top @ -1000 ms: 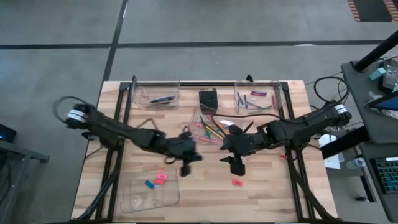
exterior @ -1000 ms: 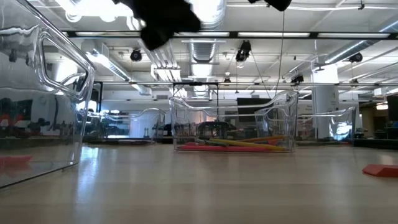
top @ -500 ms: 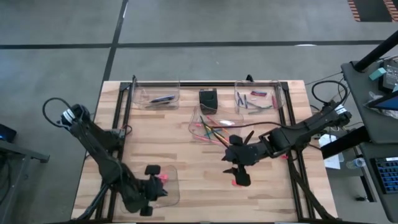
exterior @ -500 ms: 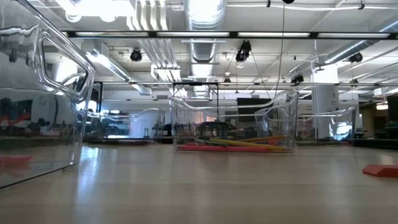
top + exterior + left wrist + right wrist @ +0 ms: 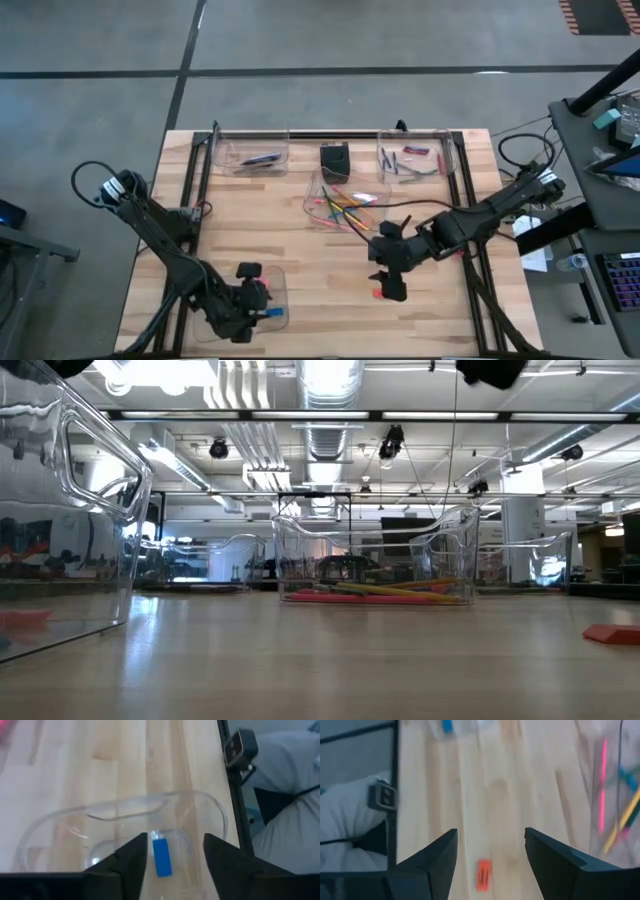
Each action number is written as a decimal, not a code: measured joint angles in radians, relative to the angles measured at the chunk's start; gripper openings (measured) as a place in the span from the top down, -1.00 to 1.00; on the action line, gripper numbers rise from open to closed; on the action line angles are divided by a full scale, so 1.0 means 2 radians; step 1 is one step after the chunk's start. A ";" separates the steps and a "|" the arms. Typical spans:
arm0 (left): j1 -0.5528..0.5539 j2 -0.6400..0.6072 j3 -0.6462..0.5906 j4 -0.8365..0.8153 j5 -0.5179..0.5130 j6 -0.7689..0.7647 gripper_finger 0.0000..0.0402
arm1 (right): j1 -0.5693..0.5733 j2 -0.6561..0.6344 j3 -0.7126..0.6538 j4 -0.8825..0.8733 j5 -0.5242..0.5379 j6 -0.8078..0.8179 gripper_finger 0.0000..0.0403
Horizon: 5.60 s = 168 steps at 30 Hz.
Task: Sort crayons/erasers/pens/pencils in bins
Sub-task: Put the orange eraser into the bottom left transparent bin
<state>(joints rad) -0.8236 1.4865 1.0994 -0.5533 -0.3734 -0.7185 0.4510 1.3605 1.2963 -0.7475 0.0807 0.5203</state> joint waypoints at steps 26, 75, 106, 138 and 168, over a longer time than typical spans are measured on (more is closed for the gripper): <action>0.146 0.109 -0.006 0.393 -0.023 0.335 -0.01 | 0.100 0.000 -0.337 0.314 0.002 0.425 -0.09; 0.194 0.216 0.024 0.429 0.082 0.308 -0.01 | 0.097 0.099 -0.334 0.417 0.044 0.477 -0.09; 0.209 0.370 0.119 0.447 0.014 0.366 0.29 | 0.088 0.100 -0.334 0.441 0.091 0.432 -0.09; 0.209 0.407 0.129 0.483 0.038 0.361 0.30 | 0.088 0.101 -0.333 0.496 0.067 0.425 -0.09; 0.218 0.393 0.129 0.475 0.095 0.286 0.30 | 0.089 0.100 -0.332 0.509 0.065 0.320 0.92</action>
<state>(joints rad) -0.3876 2.2724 1.3579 0.3960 -0.1843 -0.1456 0.6281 1.5597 0.6327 0.2713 0.2111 1.1613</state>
